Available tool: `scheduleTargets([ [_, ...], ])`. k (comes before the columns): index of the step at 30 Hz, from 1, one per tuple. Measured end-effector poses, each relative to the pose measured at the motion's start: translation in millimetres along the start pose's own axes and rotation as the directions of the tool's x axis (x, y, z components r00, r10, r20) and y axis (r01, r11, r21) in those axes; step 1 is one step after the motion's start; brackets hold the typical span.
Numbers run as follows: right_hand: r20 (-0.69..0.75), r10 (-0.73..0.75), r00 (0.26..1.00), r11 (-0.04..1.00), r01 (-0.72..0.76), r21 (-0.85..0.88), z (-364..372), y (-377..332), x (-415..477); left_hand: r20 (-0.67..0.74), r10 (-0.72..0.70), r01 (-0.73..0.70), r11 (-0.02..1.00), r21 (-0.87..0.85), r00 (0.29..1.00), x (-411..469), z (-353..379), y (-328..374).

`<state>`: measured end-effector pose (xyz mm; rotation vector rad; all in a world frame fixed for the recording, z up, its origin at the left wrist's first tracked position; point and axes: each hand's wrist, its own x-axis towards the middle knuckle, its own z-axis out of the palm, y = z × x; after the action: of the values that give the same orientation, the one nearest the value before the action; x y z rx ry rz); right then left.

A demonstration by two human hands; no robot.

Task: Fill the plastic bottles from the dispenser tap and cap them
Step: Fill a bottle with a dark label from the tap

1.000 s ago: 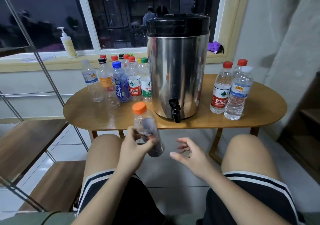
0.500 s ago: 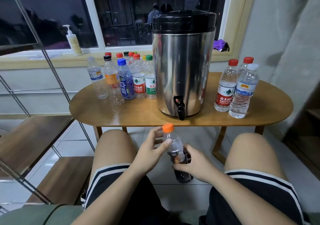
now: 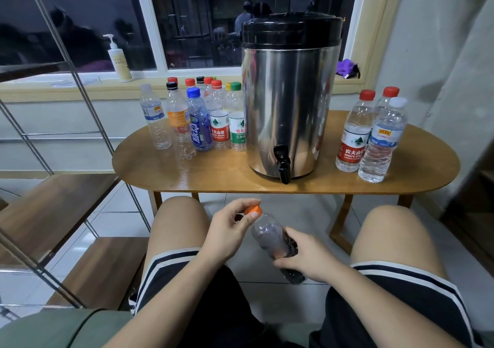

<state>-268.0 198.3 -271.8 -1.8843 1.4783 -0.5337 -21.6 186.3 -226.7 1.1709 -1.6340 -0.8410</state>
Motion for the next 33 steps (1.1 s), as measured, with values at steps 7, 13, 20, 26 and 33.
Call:
scheduleTargets([
  [7, -0.094, -0.048, 0.994, 0.997, 0.042, -0.072, -1, 1, 1, -0.092, -0.073, 0.076, 0.997, 0.028, 0.993, 4, -1, -1],
  [13, -0.177, -0.107, 0.978, 0.965, 0.06, -0.254, 2, 8, 5, -0.186, -0.152, 0.186, 0.965, 0.183, 0.971, 3, 2, -2],
  [20, -0.226, -0.054, 0.973, 0.978, 0.006, -0.208, -3, 6, 2, -0.108, -0.093, 0.119, 0.958, 0.259, 0.99, 0, 4, -5],
  [26, -0.233, -0.011, 0.972, 0.992, -0.018, -0.122, -7, 9, 2, 0.096, 0.157, -0.174, 0.961, 0.213, 0.983, -3, 2, -2],
  [33, -0.204, -0.014, 0.979, 0.988, -0.018, -0.152, -7, 9, 1, 0.011, -0.008, 0.004, 0.957, 0.29, 1.0, -4, 2, -11],
])
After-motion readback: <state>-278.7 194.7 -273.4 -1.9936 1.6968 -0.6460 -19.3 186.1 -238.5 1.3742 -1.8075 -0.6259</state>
